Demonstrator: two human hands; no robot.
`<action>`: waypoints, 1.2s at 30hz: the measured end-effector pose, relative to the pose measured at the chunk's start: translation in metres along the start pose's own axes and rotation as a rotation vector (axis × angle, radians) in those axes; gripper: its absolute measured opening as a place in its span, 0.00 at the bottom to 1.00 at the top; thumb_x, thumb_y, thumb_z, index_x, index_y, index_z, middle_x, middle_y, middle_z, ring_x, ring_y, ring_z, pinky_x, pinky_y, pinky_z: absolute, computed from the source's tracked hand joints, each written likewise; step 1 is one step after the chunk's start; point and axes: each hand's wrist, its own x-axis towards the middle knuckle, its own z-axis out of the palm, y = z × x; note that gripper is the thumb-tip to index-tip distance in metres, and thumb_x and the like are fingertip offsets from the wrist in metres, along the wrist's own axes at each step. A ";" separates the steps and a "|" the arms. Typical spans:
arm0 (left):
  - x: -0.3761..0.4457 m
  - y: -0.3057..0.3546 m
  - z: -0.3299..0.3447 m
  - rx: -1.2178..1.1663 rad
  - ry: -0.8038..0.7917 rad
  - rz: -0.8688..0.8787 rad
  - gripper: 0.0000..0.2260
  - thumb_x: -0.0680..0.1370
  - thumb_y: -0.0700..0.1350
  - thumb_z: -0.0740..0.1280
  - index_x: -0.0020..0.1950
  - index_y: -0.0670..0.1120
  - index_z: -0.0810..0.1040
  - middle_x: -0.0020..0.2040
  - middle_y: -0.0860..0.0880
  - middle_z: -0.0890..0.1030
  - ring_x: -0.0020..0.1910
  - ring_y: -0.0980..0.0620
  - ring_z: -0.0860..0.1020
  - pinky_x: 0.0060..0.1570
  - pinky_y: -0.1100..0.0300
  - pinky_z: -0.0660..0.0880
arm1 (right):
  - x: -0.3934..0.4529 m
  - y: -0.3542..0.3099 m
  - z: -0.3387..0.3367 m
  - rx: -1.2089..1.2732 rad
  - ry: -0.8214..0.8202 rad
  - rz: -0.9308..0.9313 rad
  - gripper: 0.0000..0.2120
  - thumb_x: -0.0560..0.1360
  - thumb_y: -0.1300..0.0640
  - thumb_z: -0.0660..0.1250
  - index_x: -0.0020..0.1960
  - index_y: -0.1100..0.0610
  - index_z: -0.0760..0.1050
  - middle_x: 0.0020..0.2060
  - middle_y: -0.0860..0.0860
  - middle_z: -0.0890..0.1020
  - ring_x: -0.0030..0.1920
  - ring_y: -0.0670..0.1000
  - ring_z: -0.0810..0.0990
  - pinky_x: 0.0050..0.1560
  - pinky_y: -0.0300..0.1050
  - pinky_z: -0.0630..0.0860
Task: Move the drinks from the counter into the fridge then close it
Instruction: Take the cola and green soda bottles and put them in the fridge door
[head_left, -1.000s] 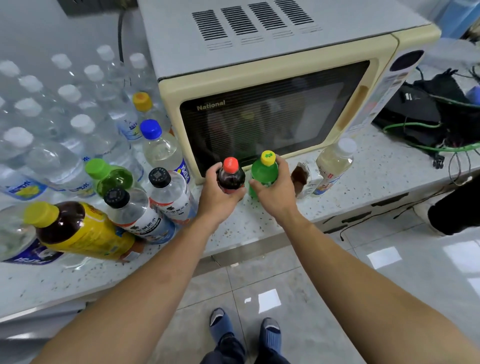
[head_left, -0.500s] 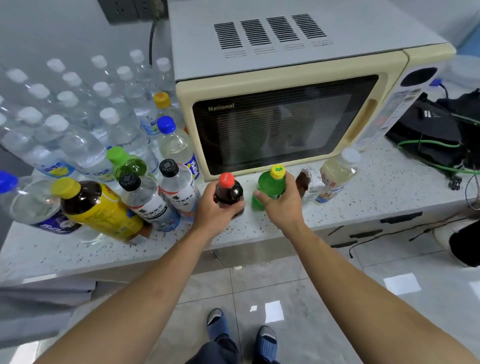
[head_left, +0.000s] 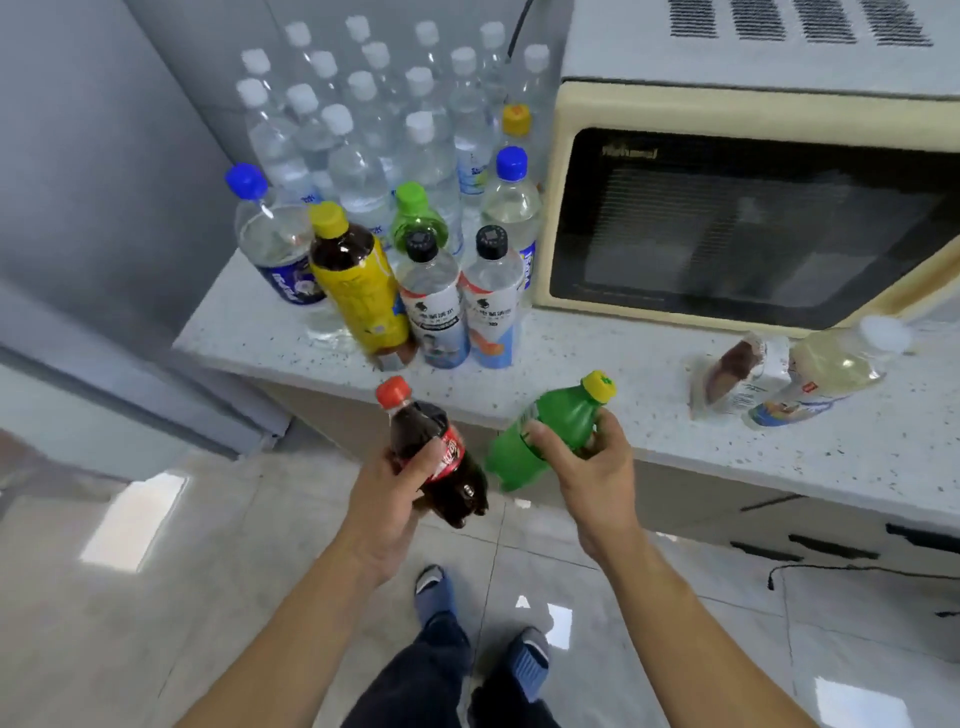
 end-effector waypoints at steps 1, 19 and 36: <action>-0.009 -0.001 -0.013 -0.018 0.040 -0.004 0.34 0.60 0.55 0.81 0.62 0.46 0.77 0.56 0.41 0.83 0.56 0.42 0.82 0.45 0.52 0.80 | -0.006 0.005 0.011 -0.007 -0.040 0.015 0.21 0.68 0.54 0.80 0.58 0.56 0.77 0.47 0.51 0.86 0.46 0.50 0.85 0.44 0.38 0.80; -0.163 0.024 -0.291 -0.125 0.458 0.213 0.19 0.67 0.50 0.77 0.57 0.55 0.81 0.54 0.48 0.85 0.54 0.47 0.83 0.55 0.47 0.79 | -0.152 0.070 0.266 -0.181 -0.547 0.048 0.23 0.67 0.59 0.80 0.58 0.55 0.76 0.46 0.49 0.86 0.45 0.47 0.85 0.43 0.36 0.79; -0.168 0.106 -0.490 -0.154 0.480 0.328 0.23 0.67 0.51 0.77 0.61 0.53 0.79 0.54 0.50 0.85 0.56 0.48 0.82 0.54 0.47 0.79 | -0.229 0.103 0.485 -0.255 -0.632 -0.095 0.28 0.62 0.48 0.81 0.58 0.53 0.76 0.48 0.50 0.85 0.47 0.50 0.85 0.50 0.47 0.82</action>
